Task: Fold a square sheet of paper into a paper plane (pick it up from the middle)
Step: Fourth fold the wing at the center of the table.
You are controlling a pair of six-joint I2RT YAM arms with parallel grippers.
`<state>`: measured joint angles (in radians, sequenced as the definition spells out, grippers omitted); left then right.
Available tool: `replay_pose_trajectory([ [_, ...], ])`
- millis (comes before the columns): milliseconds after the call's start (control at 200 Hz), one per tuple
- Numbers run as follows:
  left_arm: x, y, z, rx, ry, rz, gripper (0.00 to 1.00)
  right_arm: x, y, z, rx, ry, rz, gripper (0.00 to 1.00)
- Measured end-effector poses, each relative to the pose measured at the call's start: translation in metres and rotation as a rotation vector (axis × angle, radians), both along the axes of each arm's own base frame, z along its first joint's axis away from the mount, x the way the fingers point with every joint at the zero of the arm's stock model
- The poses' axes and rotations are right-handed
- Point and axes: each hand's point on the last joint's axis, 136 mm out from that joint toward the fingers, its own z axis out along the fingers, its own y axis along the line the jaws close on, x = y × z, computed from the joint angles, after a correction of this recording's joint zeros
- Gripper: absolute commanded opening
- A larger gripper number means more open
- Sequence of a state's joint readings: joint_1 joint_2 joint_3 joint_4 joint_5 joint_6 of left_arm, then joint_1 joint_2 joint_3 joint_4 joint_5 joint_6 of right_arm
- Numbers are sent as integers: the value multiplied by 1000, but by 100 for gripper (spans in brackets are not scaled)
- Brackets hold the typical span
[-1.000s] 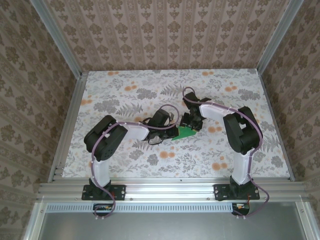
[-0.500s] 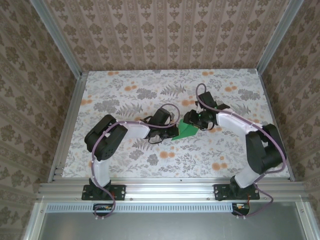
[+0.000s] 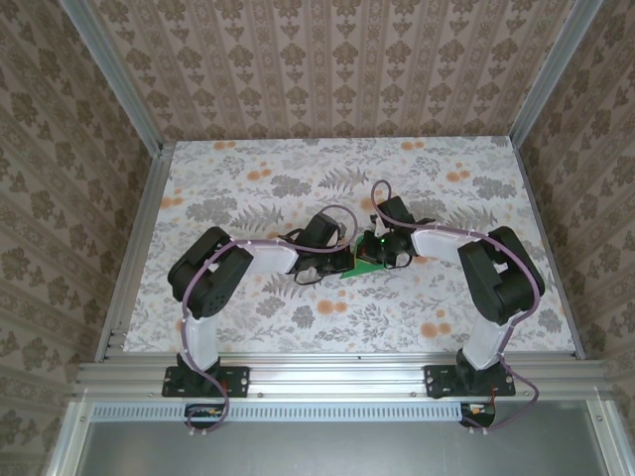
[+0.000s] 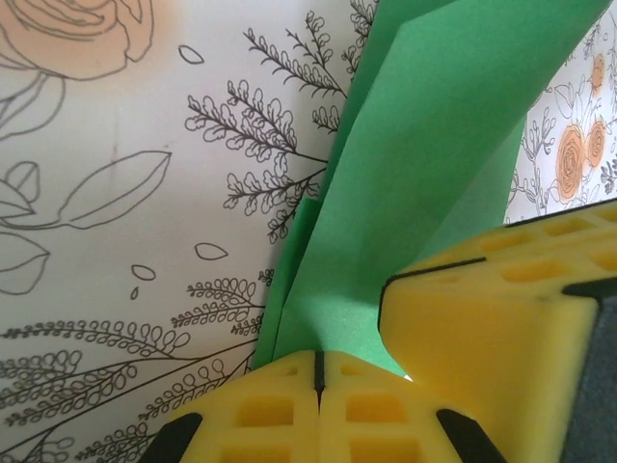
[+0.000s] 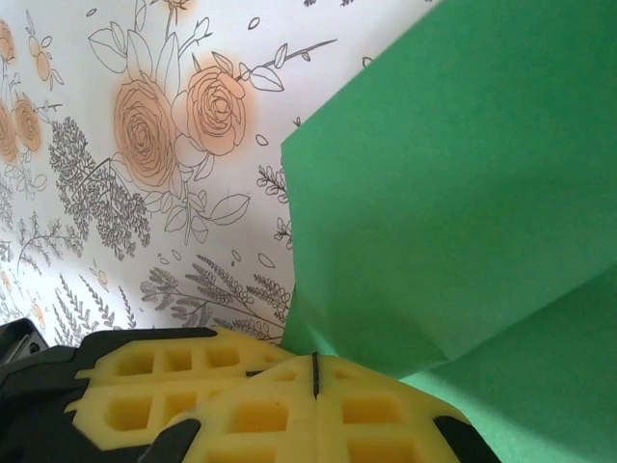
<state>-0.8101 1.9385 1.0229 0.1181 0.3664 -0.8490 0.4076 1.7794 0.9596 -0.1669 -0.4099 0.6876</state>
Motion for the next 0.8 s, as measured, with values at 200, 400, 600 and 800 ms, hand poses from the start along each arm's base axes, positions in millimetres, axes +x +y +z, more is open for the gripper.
replay_pose_trajectory([
  [200, 0, 1, 0, 1, 2, 1, 0, 2, -1, -7, 3, 8, -4, 0],
  [400, 0, 1, 0, 0, 3, 0, 0, 5, -5, -17, 19, 14, -11, 0],
  [600, 0, 1, -1, 2, 1, -4, 0, 7, -7, -16, 40, 16, -5, 0],
  [800, -2, 2, -1, 1, -11, -19, 0, 9, -9, -17, 84, 26, 17, 1],
])
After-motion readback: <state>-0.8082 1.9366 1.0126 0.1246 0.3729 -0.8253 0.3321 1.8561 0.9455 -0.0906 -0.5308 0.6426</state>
